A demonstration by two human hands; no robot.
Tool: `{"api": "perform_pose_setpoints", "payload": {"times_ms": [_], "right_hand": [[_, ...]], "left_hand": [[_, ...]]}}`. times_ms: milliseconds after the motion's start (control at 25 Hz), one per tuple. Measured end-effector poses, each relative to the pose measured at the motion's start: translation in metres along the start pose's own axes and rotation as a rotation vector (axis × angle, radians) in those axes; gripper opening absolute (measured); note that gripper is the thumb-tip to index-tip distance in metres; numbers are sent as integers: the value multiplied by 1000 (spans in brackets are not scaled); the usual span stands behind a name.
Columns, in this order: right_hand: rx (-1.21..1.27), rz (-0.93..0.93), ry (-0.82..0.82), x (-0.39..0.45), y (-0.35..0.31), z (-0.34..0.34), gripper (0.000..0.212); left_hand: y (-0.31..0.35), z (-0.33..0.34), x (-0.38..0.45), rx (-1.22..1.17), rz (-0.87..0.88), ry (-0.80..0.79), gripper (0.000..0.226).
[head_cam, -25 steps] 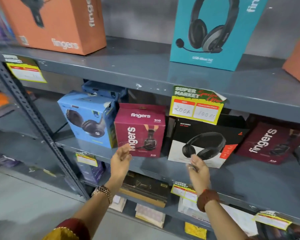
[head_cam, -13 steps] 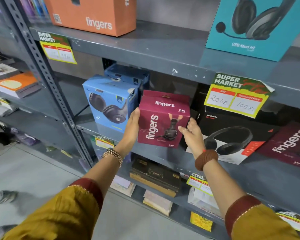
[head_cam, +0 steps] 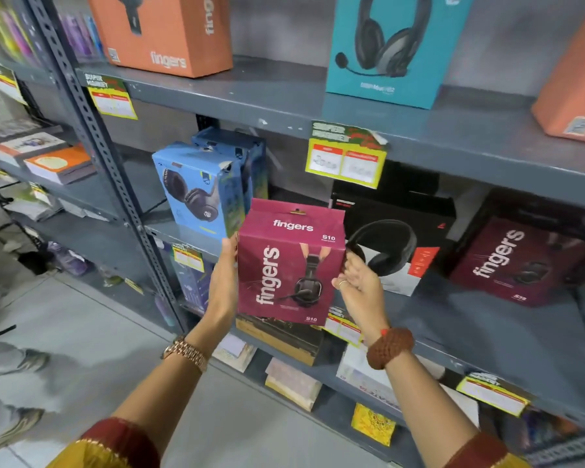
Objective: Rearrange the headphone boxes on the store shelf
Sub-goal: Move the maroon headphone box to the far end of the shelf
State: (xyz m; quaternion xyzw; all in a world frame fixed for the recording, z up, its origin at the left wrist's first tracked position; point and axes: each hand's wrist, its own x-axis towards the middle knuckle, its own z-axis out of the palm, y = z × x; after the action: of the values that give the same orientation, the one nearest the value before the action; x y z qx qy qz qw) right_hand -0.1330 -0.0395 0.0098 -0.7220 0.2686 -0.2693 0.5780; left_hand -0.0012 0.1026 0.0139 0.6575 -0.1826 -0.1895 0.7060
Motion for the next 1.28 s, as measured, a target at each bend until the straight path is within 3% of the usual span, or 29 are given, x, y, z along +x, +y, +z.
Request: {"api": "perform_pose_setpoints", "payload": {"times_ms": [280,640,840,960,1280], "right_hand": [[-31,6,158,-77,16,-145,56],[-106,131,402,-99,60,-301,46],[-65,173,437,-82,69,-335,50],[-57,214,428,-71,72,-347,54],[-30,192,446,-64,75,-353,55]], "left_hand": [[-6,121,-90,64,17,-126,38],[-13,286,-103,-10,-95,-373,30],[-26,331,-86,18,-130,-456,35],[-34,346,-80,31,-163,-443,43],[-41,358,-74,3,-171,-408,36]]}}
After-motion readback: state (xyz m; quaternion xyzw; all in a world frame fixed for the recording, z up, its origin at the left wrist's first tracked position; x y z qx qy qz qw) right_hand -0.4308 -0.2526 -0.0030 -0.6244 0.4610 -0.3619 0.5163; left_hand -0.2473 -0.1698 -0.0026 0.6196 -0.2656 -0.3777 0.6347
